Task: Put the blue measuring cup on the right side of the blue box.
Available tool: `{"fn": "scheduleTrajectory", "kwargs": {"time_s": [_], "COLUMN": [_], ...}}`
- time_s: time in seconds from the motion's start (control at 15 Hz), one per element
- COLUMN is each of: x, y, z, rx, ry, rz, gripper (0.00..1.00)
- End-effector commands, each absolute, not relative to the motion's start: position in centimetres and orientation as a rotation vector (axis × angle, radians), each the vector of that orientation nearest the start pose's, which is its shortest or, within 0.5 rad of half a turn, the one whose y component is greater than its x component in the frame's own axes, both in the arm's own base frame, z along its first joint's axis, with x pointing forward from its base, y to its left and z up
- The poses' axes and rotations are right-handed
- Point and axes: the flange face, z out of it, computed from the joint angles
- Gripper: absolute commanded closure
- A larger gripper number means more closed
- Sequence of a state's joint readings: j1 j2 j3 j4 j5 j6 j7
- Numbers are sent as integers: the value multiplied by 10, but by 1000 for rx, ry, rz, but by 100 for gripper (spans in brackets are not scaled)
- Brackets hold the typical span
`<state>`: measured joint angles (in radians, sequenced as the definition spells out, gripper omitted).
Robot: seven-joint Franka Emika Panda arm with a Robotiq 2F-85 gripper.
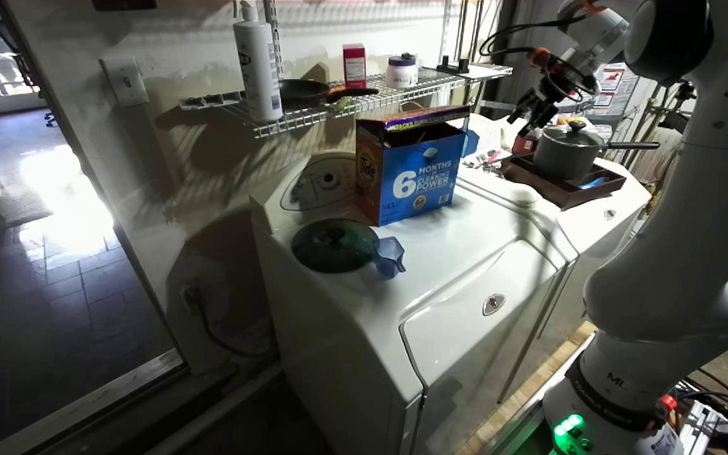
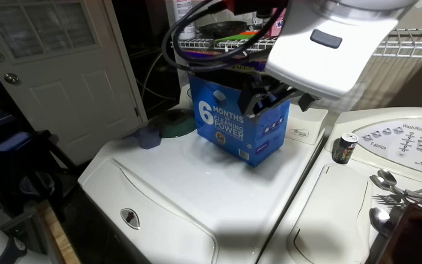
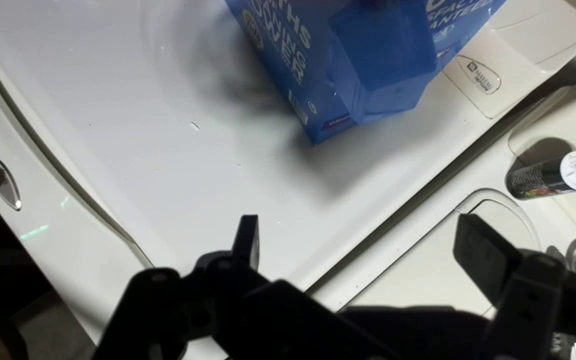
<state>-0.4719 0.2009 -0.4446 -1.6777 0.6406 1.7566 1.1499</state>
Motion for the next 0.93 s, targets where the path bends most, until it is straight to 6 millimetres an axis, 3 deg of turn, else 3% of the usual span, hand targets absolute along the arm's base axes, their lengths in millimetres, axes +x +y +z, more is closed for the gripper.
{"fn": "scheduleTrajectory", "kwargs": {"time_s": [0.0, 0.87], "x": [405, 334], "y": [-428, -416], "z": [512, 551], "rx": [-1119, -989], "ry": [2423, 2499], "rz": [225, 165], "gripper": [0, 0]}}
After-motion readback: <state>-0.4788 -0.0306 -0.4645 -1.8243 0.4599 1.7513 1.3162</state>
